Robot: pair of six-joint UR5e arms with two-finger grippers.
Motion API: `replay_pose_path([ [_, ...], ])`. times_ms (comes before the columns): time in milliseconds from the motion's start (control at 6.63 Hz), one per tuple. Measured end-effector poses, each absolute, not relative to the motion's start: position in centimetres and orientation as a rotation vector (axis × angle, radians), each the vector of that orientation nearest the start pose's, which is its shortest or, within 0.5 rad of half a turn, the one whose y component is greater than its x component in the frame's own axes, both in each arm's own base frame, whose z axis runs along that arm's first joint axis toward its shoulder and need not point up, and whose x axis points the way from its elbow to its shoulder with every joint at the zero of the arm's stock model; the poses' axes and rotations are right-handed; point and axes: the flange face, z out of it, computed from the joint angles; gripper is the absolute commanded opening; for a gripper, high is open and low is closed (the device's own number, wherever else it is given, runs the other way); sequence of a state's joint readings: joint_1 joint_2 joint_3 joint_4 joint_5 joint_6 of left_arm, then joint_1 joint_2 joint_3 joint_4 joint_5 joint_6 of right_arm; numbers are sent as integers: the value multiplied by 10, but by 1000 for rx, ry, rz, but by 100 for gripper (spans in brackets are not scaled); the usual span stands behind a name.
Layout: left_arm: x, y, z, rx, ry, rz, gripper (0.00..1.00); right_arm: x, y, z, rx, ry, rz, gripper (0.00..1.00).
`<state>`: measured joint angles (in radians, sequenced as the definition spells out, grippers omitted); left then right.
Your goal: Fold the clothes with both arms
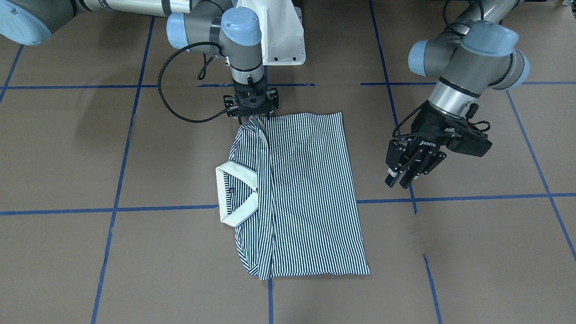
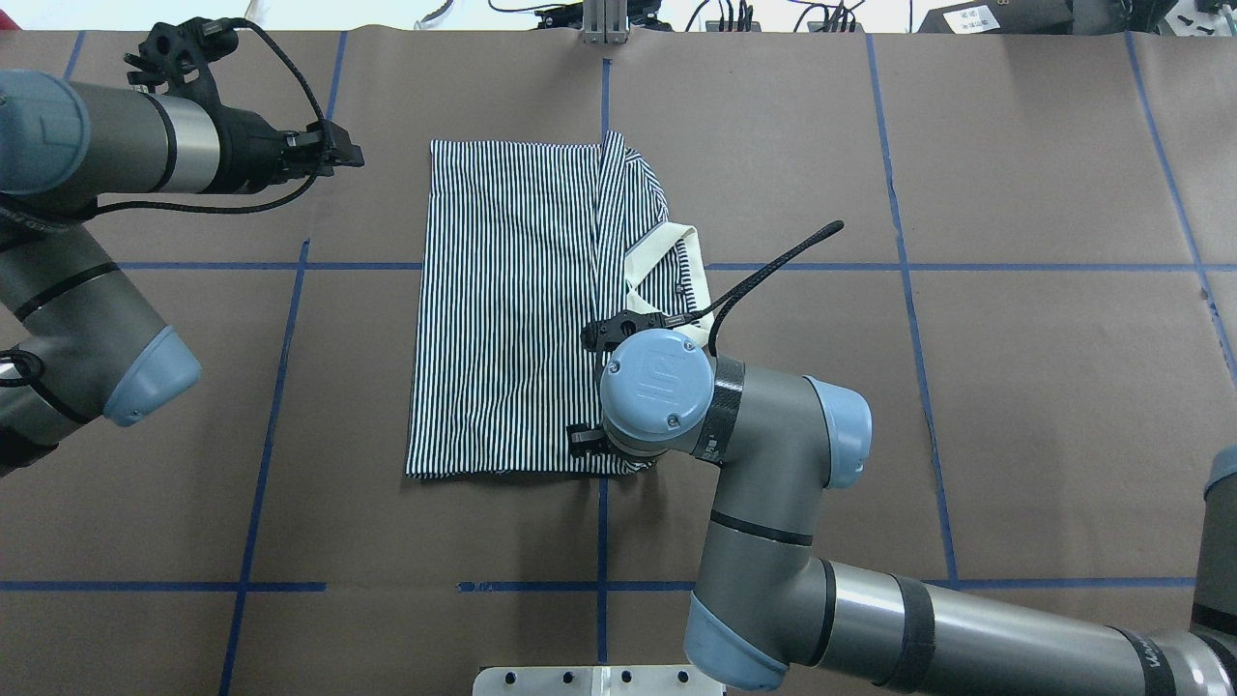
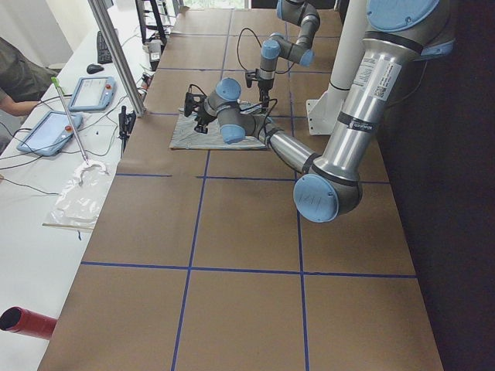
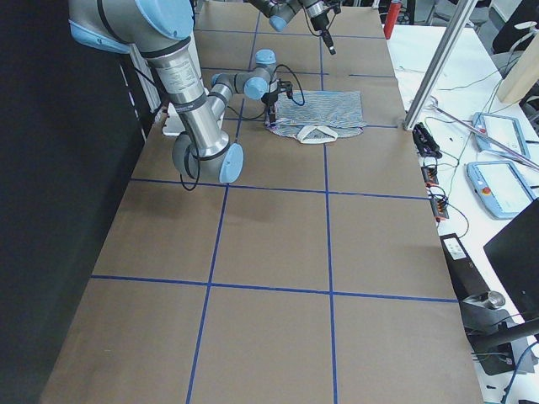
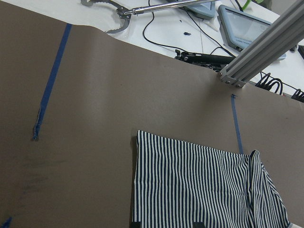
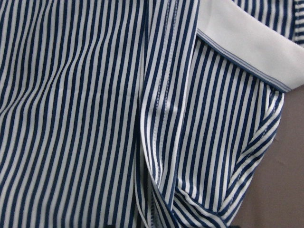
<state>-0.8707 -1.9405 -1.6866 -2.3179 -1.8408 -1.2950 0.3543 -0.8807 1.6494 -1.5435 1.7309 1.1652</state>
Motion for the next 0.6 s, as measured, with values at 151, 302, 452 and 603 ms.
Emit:
replay_pose_path([
  [151,321,-546,313,464,1164,-355,47,-610,-350,216,152,-797,-113,0],
  [302,322,-545,313,455,1169,-367,47,-611,-350,217,150,-798,-114,0],
  [452,322,-545,313,450,1172,-374,47,-611,-350,219,148,-797,-116,0],
  [603,323,-545,313,447,1173,-377,47,-611,-349,220,146,-798,-118,0],
])
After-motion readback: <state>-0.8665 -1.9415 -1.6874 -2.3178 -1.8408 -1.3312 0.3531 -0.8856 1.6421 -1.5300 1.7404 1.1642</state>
